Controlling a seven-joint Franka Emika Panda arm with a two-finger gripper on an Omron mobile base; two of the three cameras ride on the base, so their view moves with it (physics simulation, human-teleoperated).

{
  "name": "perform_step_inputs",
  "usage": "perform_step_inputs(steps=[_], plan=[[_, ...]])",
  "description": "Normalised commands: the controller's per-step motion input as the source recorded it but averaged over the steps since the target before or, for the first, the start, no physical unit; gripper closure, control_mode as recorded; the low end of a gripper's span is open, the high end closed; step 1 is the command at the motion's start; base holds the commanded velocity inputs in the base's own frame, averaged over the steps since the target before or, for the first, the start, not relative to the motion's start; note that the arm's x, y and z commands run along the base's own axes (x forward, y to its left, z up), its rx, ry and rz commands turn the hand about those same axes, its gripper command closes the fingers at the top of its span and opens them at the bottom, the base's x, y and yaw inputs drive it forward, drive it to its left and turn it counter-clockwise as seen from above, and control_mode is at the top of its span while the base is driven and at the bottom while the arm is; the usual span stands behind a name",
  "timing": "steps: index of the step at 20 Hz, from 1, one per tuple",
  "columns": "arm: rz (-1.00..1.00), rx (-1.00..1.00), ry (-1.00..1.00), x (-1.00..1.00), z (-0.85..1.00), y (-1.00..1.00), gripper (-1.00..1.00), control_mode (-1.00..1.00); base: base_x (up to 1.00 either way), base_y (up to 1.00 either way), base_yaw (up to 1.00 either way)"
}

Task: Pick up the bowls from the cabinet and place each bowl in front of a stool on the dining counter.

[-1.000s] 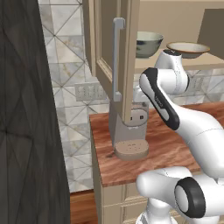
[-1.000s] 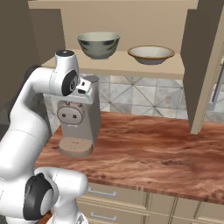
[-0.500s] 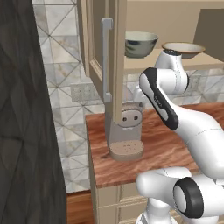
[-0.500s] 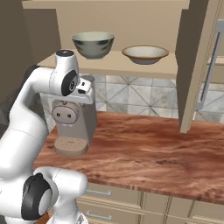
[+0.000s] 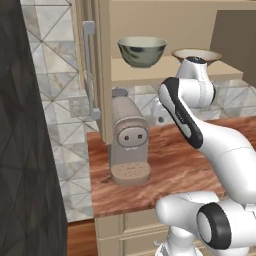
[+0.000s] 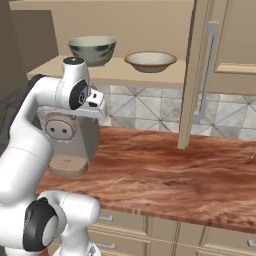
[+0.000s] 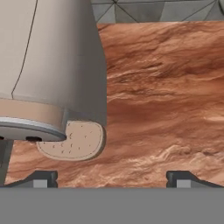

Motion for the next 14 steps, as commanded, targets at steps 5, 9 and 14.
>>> perform_step_inputs(steps=[5,9,14], plan=[[0.0,0.0,0.0,0.0,0.0,0.0,-1.0,1.0,0.3,-0.09,0.0],[0.0,0.0,0.0,0.0,0.0,0.0,-1.0,1.0,0.47,0.0,0.0],[0.0,0.0,0.0,0.0,0.0,0.0,-1.0,1.0,0.67,0.0,0.0]])
